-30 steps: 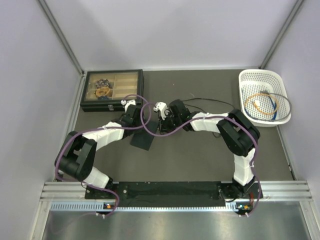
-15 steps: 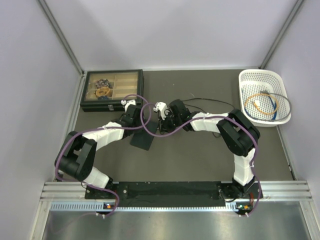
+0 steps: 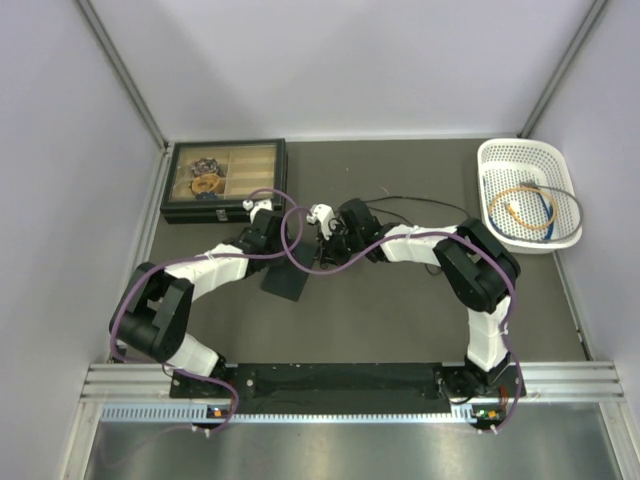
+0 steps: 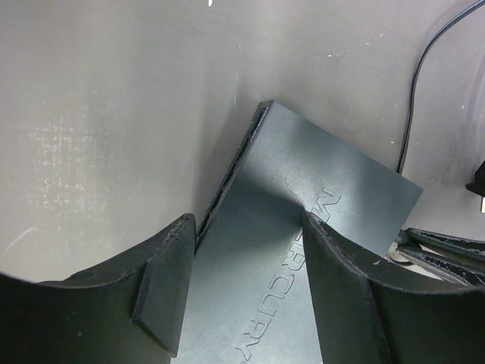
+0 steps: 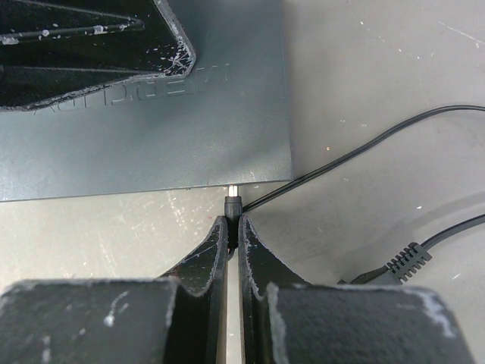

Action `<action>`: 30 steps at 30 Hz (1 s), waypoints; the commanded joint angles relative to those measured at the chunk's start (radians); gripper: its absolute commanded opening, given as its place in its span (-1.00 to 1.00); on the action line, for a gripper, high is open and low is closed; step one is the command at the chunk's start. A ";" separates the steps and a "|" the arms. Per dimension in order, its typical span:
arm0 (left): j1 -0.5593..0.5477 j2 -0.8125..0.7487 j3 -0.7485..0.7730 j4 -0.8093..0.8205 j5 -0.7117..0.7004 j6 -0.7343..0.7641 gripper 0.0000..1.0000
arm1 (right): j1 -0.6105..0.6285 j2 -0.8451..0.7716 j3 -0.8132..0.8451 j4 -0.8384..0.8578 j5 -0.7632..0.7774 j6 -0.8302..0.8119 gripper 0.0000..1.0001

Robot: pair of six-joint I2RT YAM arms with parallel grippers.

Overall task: Insert the plug into the switch port
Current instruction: Insert the power into the switch port.

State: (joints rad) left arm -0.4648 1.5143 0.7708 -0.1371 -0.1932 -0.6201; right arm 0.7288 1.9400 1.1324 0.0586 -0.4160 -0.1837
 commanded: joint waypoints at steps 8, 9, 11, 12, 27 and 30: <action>-0.006 -0.006 -0.005 0.030 0.129 0.031 0.25 | 0.001 0.011 0.046 0.086 -0.047 -0.063 -1.00; -0.006 -0.008 -0.005 0.042 0.132 0.033 0.28 | 0.001 0.013 0.047 0.084 -0.050 -0.068 -1.00; -0.006 -0.014 -0.007 0.056 0.124 0.031 0.33 | 0.003 0.013 0.043 0.084 -0.052 -0.076 -1.00; -0.006 -0.016 -0.008 0.071 0.120 0.028 0.35 | 0.001 0.013 0.041 0.084 -0.056 -0.077 -1.00; 0.009 0.090 0.048 0.160 0.081 0.049 0.47 | 0.001 0.030 0.056 0.057 -0.087 -0.108 -1.00; 0.009 0.110 0.059 0.162 0.127 0.063 0.39 | 0.001 0.036 0.066 0.056 -0.092 -0.109 -1.00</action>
State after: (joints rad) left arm -0.4519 1.5814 0.7963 -0.0372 -0.1390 -0.5930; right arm 0.7227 1.9564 1.1397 0.0601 -0.4442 -0.2630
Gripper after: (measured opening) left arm 0.719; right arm 0.022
